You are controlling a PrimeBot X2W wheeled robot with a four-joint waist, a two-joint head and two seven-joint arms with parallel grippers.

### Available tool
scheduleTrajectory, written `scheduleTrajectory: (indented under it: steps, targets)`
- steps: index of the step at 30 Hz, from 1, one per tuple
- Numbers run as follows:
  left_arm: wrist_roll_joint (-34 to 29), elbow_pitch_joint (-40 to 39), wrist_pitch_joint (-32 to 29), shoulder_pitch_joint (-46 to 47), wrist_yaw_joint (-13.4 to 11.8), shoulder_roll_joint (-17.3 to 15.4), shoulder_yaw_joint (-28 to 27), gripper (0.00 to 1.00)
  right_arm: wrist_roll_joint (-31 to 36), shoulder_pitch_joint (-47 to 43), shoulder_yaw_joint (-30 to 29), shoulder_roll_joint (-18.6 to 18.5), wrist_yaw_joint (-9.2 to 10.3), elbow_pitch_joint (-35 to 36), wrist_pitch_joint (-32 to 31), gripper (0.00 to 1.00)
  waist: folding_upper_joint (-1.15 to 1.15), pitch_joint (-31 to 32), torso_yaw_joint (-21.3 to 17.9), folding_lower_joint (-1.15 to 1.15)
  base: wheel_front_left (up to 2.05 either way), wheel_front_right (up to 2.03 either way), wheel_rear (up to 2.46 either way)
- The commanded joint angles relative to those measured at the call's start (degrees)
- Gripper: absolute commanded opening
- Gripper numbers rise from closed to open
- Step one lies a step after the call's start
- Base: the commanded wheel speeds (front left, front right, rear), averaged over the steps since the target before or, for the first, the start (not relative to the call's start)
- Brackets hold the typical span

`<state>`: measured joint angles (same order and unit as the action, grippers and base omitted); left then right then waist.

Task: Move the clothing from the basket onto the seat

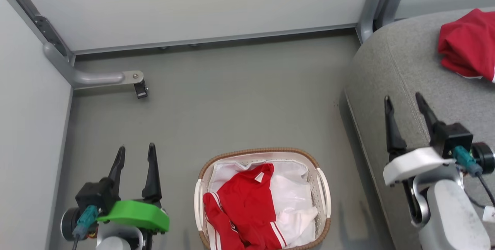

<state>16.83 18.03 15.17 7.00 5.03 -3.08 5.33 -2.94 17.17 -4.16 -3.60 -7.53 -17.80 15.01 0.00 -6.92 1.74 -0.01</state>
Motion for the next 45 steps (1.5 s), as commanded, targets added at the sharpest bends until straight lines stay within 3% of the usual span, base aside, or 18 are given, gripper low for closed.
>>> scheduleTrajectory:
  steps: [1, 12, 45]
  targets:
    - [-0.29, -0.43, -0.04, -1.53, -0.01, 0.1, -0.46, 1.0, -0.22, -2.13, -0.06, 0.2, 0.08, 0.71, 0.25, 1.0, 0.0, 1.48, 0.67, 0.01, 0.0, 0.0, 0.0]
    - [0.75, -1.04, -0.04, -5.19, -0.34, 0.16, 0.24, 1.0, -3.84, -9.94, 2.95, 0.6, 0.08, 2.68, 0.25, 1.0, 0.0, 3.67, 0.76, 0.01, 0.0, 0.0, 0.0]
    - [0.38, -0.54, -0.04, -4.2, 0.12, 0.17, 0.83, 1.0, -4.15, -9.48, 4.67, 0.61, 0.08, 2.27, 0.25, 1.0, 0.0, 3.06, 0.9, 0.01, 0.0, 0.0, 0.0]
